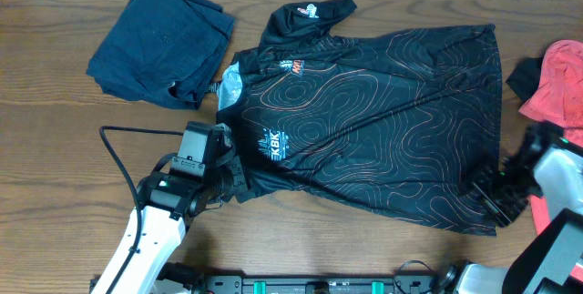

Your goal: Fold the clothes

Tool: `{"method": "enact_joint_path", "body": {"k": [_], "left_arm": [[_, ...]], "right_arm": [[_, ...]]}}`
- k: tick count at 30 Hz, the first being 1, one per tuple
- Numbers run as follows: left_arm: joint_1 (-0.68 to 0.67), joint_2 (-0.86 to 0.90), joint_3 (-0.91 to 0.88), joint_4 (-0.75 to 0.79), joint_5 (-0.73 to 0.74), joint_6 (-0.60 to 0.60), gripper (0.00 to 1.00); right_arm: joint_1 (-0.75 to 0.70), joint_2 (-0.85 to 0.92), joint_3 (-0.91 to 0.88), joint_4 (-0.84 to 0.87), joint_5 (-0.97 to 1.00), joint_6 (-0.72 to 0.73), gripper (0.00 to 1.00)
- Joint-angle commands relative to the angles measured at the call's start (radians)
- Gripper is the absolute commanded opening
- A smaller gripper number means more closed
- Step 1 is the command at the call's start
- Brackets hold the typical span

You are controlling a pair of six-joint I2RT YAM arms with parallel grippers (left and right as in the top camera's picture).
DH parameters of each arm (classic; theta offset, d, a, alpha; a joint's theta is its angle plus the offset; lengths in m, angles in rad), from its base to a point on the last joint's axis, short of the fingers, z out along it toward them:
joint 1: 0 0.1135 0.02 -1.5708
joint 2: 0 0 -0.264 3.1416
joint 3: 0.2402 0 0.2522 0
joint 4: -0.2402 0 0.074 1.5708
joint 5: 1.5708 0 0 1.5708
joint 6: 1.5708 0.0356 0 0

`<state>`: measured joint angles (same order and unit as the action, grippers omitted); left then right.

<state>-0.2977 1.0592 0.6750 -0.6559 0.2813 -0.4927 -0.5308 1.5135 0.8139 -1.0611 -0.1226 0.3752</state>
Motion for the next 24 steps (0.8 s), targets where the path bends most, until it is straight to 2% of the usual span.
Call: {"method": "enact_joint_path", "body": {"k": [1,5,12,13,14,15,16,17,24], "left_arm": [[-0.002,-0.002,0.011,-0.005,-0.014,0.018,0.06],[-0.002,-0.002,0.011,-0.004,-0.014,0.018,0.06],[-0.002,-0.002,0.011,-0.004,-0.015,0.029,0.06],[-0.002,-0.002,0.011,-0.004,-0.014,0.029,0.06],[-0.002,-0.002,0.011,-0.005,-0.014,0.029,0.06],[-0.002,-0.002,0.011,-0.005,-0.014,0.029,0.06],[-0.002,-0.002,0.011,-0.005,-0.014,0.029,0.06],[-0.002,-0.002,0.011,-0.005,-0.014,0.029,0.06],[-0.002,-0.002,0.011,-0.045,-0.014,0.037,0.06]], "right_arm": [[-0.092,-0.01,-0.035,0.001,0.022,0.029,0.63],[-0.168,-0.01,-0.109,0.063,0.021,0.029,0.63],[-0.202,-0.01,-0.22,0.204,0.018,0.047,0.61],[-0.202,-0.01,-0.227,0.207,0.02,0.047,0.58],[-0.202,-0.01,-0.232,0.214,0.022,0.047,0.47],[-0.202,-0.01,-0.232,0.214,0.021,0.047,0.32],[-0.202,-0.01,-0.23,0.211,0.021,0.047,0.12],[-0.202,-0.011,-0.225,0.205,0.021,0.047,0.03],[-0.202,-0.113,-0.17,0.092,-0.051,-0.025,0.01]]}}
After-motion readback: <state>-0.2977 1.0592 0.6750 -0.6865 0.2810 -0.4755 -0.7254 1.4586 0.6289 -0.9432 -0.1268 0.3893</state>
